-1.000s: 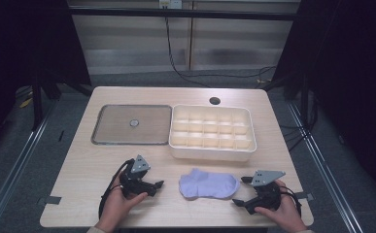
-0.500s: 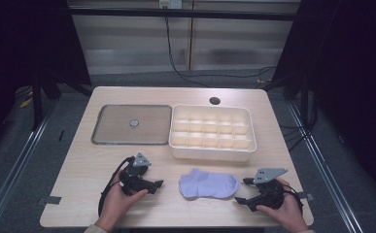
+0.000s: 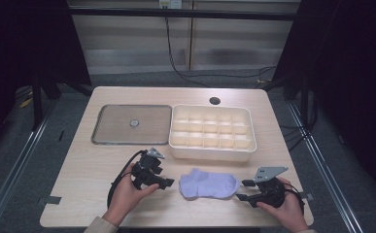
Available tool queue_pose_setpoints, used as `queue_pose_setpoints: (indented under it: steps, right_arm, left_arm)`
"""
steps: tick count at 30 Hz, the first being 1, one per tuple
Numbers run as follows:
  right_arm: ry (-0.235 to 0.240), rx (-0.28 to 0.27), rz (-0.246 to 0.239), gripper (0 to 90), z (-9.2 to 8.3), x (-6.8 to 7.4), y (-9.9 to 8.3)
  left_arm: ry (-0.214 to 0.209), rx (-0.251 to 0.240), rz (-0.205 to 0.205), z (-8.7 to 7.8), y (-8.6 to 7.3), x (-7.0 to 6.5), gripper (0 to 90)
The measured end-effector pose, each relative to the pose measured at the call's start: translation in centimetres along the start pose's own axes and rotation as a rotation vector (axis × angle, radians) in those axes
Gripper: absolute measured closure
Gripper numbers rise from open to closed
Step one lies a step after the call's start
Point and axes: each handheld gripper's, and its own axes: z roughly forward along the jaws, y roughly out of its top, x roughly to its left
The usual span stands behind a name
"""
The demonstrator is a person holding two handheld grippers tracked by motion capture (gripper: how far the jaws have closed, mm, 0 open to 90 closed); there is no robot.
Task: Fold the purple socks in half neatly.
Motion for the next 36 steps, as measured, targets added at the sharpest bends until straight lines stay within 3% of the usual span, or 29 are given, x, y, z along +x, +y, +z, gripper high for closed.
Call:
queue_pose_setpoints:
  steps: [4,5,8,13,21,31,36]
  right_arm:
    - [0.004,0.019,0.008,51.5,0.0,-0.2,0.0]
    - [0.004,0.024,0.005,54.1,0.0,-0.2,0.0]
    - [0.01,0.022,0.005,57.5,-0.2,-0.1,0.0]
    - [-0.005,0.018,0.013,75.2,-0.8,0.0,0.1]
    - [-0.016,0.04,0.014,88.0,-1.0,0.1,0.1]
    - [-0.004,0.069,0.0,90.0,0.0,0.1,0.8]
    - [0.001,0.077,-0.001,90.0,0.3,-0.1,0.9]
  left_arm:
    - [-0.016,0.029,0.004,0.0,0.6,-0.2,37.3]
    - [-0.019,0.027,-0.025,0.2,0.7,-0.4,37.7]
    - [-0.022,0.044,-0.023,0.4,1.1,-0.5,37.9]
    - [-0.03,0.064,-0.022,1.0,2.0,-0.9,39.5]
    - [-0.028,0.111,-0.009,1.8,2.9,-1.3,39.9]
    - [-0.019,0.113,-0.027,2.4,3.1,-1.6,39.3]
    - [-0.026,0.138,-0.03,3.2,3.1,-2.1,39.1]
